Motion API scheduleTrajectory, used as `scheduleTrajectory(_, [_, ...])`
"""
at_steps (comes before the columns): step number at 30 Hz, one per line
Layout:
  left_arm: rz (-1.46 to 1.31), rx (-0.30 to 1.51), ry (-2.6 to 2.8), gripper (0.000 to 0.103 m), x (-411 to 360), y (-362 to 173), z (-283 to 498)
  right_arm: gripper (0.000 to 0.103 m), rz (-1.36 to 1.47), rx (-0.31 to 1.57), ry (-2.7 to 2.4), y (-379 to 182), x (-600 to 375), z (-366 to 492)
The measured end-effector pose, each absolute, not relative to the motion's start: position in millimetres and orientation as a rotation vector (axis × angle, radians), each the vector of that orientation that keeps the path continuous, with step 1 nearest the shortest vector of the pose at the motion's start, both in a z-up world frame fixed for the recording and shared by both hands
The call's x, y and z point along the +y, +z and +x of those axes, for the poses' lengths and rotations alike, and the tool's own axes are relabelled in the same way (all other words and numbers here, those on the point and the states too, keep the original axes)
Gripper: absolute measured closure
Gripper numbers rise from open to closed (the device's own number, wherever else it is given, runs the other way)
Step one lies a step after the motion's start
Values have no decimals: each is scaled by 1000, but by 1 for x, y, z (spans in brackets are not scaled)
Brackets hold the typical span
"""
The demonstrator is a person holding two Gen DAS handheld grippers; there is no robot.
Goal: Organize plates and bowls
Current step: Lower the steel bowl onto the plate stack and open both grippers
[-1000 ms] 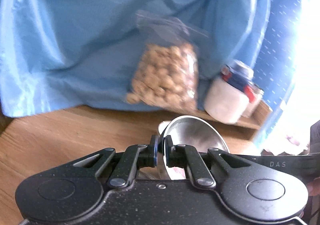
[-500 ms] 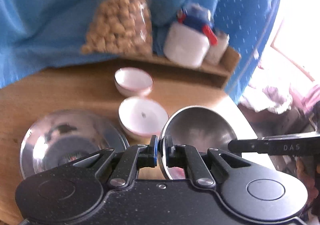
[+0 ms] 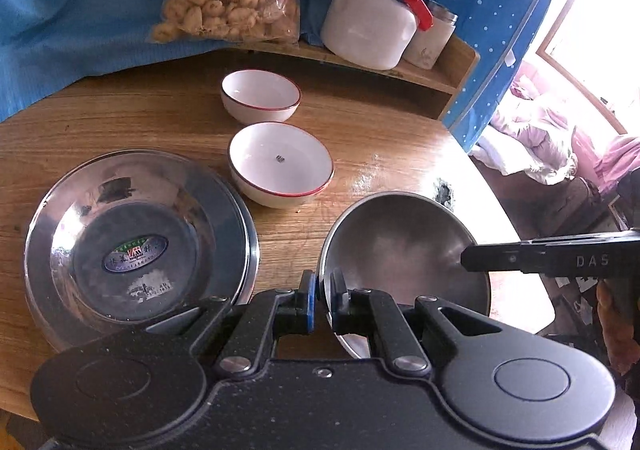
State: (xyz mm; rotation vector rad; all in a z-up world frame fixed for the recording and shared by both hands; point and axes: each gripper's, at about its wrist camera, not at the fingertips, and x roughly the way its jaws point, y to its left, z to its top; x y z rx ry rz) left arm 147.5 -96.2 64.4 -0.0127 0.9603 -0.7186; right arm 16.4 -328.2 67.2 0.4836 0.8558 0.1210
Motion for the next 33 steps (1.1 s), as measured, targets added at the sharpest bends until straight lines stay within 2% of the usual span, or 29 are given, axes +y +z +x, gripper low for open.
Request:
scheduleTrajectory(21, [12,933,-713,93,-98,73,154,91,337,793,101,68,-319,28])
scheduleTrajectory(23, [7,912,-703,85,-95,78,156,88,317,774,88,70,-319,28])
scheduleTrajectory(27, [-3,843,-636,79,-88,89,167,88,299,744,84,74,-322,31])
scheduleTrajectory(29, [7,799,-587,63,-87,93,176,84,293,730,85,76,-323,35])
scheduleTrajectory(30, [21,778,-562,58,-87,95,181,77,290,723,86,77,-323,37])
scheduleTrajectory(32, [49,740,-514,35,-88,97,193,64,289,711,88,77,-325,44])
scheduleTrajectory(33, [58,726,-498,30,-88,98,199,57,290,707,90,77,-327,47])
